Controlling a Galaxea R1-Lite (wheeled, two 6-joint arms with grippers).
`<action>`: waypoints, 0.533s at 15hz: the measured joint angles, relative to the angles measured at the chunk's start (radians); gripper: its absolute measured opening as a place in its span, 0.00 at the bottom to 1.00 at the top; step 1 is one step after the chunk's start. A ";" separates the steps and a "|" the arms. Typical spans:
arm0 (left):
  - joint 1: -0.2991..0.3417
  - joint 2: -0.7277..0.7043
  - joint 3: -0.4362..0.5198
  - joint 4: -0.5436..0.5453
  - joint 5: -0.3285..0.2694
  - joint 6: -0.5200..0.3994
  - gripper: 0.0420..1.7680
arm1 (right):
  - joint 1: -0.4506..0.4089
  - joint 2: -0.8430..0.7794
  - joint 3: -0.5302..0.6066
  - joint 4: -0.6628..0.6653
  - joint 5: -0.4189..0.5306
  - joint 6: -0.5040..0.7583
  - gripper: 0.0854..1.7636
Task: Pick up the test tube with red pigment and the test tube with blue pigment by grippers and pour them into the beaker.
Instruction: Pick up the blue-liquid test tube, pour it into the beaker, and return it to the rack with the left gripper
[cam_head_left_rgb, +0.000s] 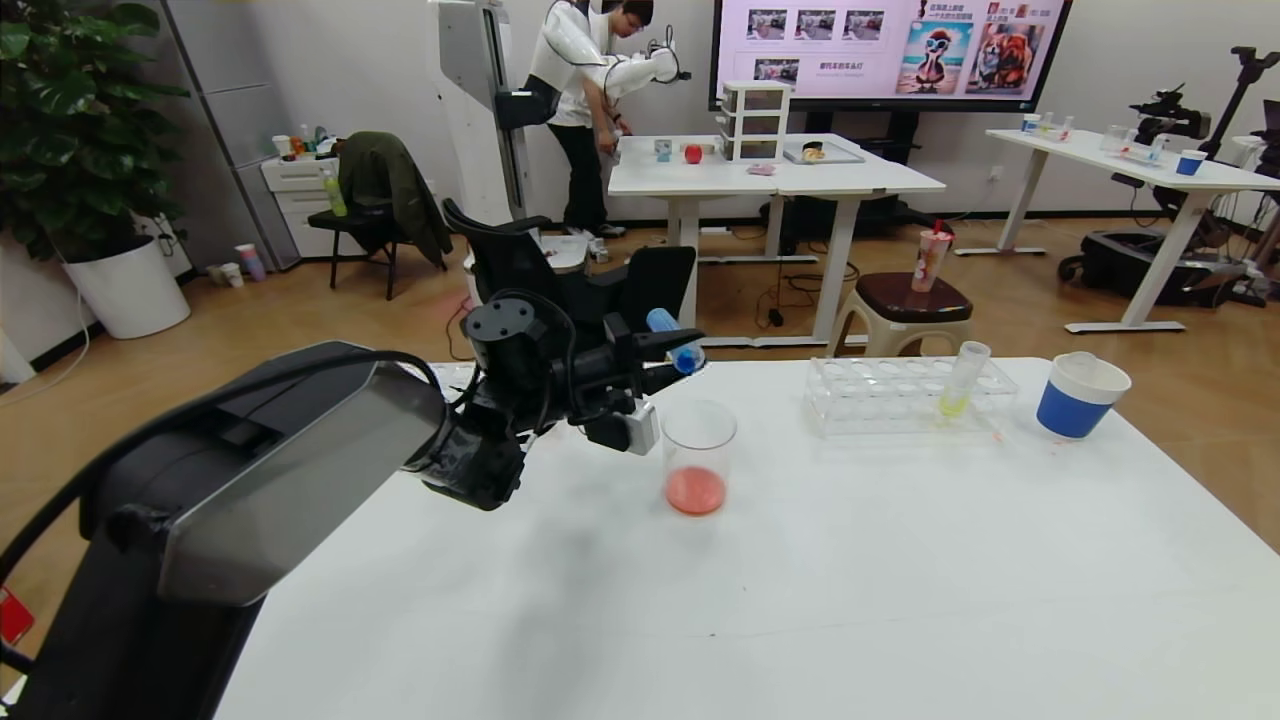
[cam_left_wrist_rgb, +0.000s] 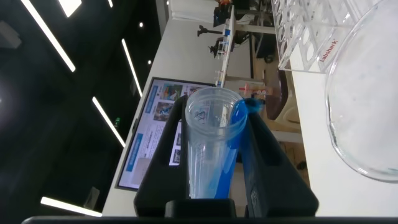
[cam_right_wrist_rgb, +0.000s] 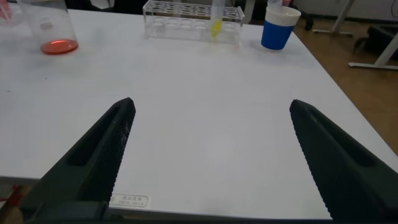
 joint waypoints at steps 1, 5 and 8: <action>0.000 0.002 0.001 0.001 -0.001 0.013 0.26 | 0.000 0.000 0.000 0.000 0.000 0.000 0.98; 0.002 0.011 0.003 0.000 -0.001 0.052 0.26 | 0.000 0.000 0.000 0.000 0.000 0.000 0.98; -0.004 0.016 0.004 -0.001 -0.003 0.086 0.26 | 0.000 0.000 0.000 0.000 0.000 0.000 0.98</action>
